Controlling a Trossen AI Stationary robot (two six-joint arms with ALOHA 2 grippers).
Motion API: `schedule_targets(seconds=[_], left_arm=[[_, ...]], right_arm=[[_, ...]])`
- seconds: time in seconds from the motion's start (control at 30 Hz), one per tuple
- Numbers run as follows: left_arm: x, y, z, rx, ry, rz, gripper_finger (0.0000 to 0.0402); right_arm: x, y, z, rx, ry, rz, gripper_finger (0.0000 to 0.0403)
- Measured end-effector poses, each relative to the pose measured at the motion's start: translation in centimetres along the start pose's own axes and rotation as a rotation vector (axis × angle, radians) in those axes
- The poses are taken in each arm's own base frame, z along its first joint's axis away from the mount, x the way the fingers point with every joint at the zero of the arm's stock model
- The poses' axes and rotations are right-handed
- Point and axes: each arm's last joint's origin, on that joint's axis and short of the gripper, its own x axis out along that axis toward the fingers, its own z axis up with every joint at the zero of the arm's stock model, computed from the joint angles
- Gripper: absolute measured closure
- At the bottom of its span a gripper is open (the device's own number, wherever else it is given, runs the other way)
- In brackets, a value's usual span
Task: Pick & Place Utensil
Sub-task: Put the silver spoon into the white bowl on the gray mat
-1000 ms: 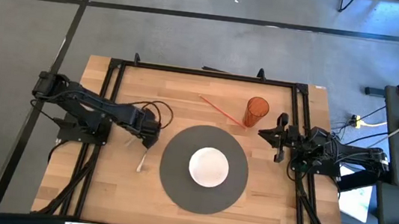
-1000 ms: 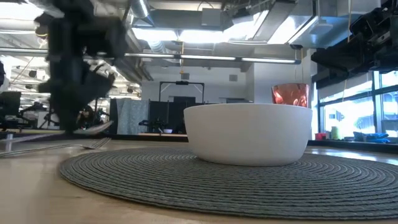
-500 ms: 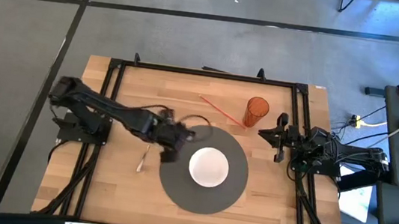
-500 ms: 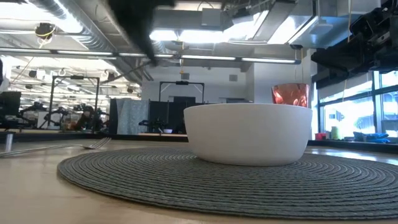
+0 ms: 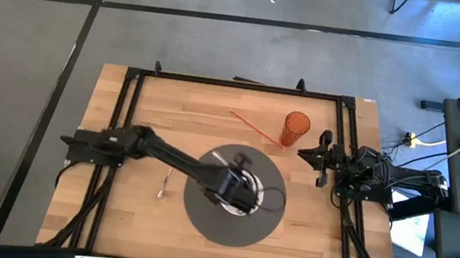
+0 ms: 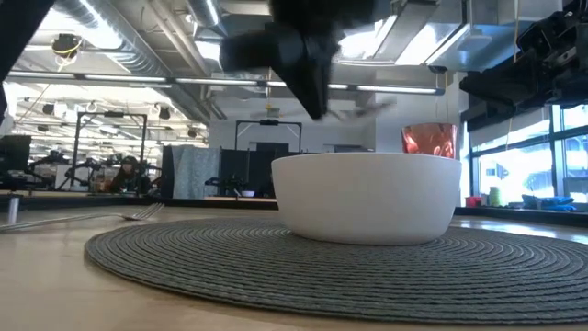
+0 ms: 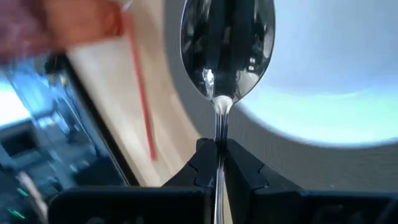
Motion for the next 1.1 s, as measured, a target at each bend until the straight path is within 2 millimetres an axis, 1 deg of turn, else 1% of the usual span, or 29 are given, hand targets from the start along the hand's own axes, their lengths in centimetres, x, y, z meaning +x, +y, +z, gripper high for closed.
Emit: schedule_targets(seconds=[0.07,0.17,0.3,0.47,0.6,0.73,0.93,1.1], left_arm=[[0.9,-0.6,1.1,0.082,0.014,0.011,0.0392],[2.3,-1.2,2.2,0.188,0.066,0.056,0.0392],[3.8,-1.9,2.9,0.309,0.128,0.087,0.0391],[4.6,-3.2,3.3,0.46,0.168,0.093,0.0391],[4.5,-3.8,3.6,0.524,0.174,0.105,0.0391],[4.5,-3.8,3.8,0.535,0.141,0.086,0.0391],[4.6,-4.0,4.2,0.598,0.073,0.006,0.0391],[4.6,-4.0,4.4,0.608,0.052,0.008,0.0391]], right_arm=[[0.0,0.0,0.0,0.0,0.0,0.0,0.036],[0.0,0.0,0.0,0.0,0.0,0.0,0.036],[0.0,0.0,0.0,0.001,0.0,0.0,0.036],[0.0,0.0,0.0,0.0,0.0,0.001,0.036],[0.0,0.0,0.0,0.0,0.0,0.0,0.036],[0.0,0.0,0.0,0.0,0.0,-0.001,0.036],[0.0,0.0,0.0,0.0,0.0,-0.001,0.036],[0.0,0.0,0.0,0.0,0.0,-0.001,0.036]])
